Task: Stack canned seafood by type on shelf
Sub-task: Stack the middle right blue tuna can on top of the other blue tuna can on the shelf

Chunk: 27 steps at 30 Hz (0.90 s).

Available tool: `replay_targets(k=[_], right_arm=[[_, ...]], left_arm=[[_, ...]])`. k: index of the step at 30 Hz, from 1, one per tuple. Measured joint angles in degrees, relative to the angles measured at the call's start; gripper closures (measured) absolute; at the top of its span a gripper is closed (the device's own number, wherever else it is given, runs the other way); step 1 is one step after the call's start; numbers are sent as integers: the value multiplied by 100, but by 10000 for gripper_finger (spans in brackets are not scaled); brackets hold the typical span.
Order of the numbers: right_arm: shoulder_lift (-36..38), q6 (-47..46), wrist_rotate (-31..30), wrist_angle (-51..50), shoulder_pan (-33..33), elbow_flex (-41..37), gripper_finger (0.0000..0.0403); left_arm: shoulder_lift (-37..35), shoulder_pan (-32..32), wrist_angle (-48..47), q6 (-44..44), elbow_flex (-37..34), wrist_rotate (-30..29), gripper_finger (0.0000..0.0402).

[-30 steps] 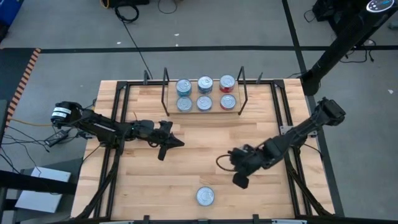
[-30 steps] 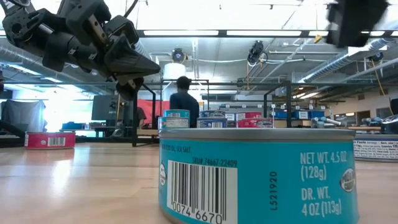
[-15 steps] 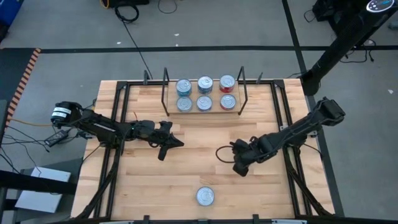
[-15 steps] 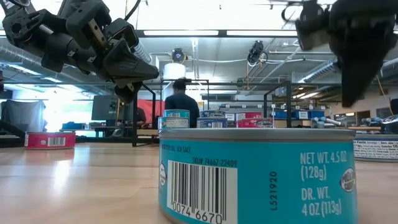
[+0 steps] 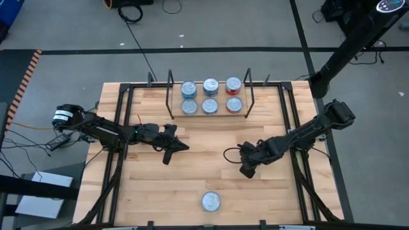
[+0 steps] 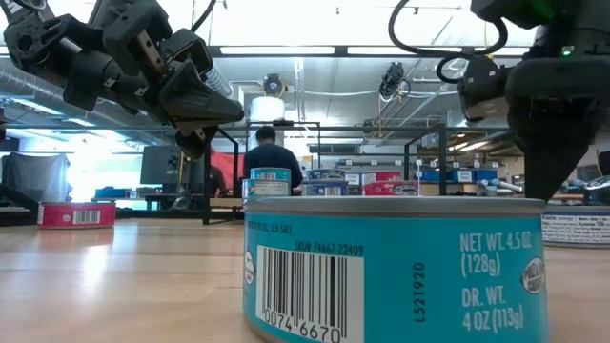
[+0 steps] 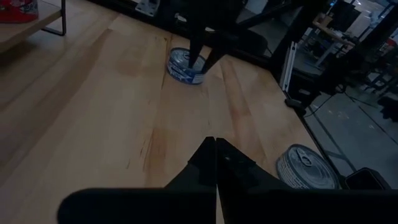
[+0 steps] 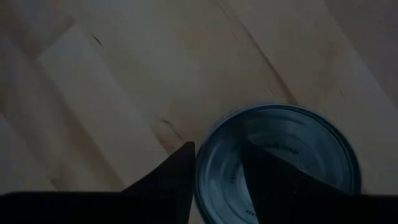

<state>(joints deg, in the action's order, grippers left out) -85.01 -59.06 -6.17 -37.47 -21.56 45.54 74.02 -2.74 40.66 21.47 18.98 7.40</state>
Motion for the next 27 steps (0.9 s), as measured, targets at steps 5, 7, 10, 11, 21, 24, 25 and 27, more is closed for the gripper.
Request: replay_targets(k=[5, 7, 10, 11, 21, 24, 25, 27], right_arm=[[7, 173, -33, 87, 29, -87, 271], [7, 266, -37, 83, 107, -119, 286], [2, 623, -85, 180, 358, -124, 313], [0, 782, -86, 292, 462, -132, 322], [-35, 2058, 481, 1597, 1230, -91, 396], [-35, 2172, 489, 1421, 1270, 125, 384], [-35, 2244, 487, 1318, 1255, 209, 377], [-33, 2460, 459, 1119, 1145, 323, 358]], left_arm=[[0, 0, -7, 4, 0, -62, 400], [0, 0, -9, 4, 0, -145, 400], [0, 0, -9, 5, 0, -193, 400], [0, 1, -9, 5, 0, -202, 400], [0, 0, -102, 143, 0, -271, 400], [-1, 1, -182, 183, 0, -310, 400], [0, 0, -186, 205, 0, -310, 400], [-2, 0, -173, 247, 0, -310, 400]])
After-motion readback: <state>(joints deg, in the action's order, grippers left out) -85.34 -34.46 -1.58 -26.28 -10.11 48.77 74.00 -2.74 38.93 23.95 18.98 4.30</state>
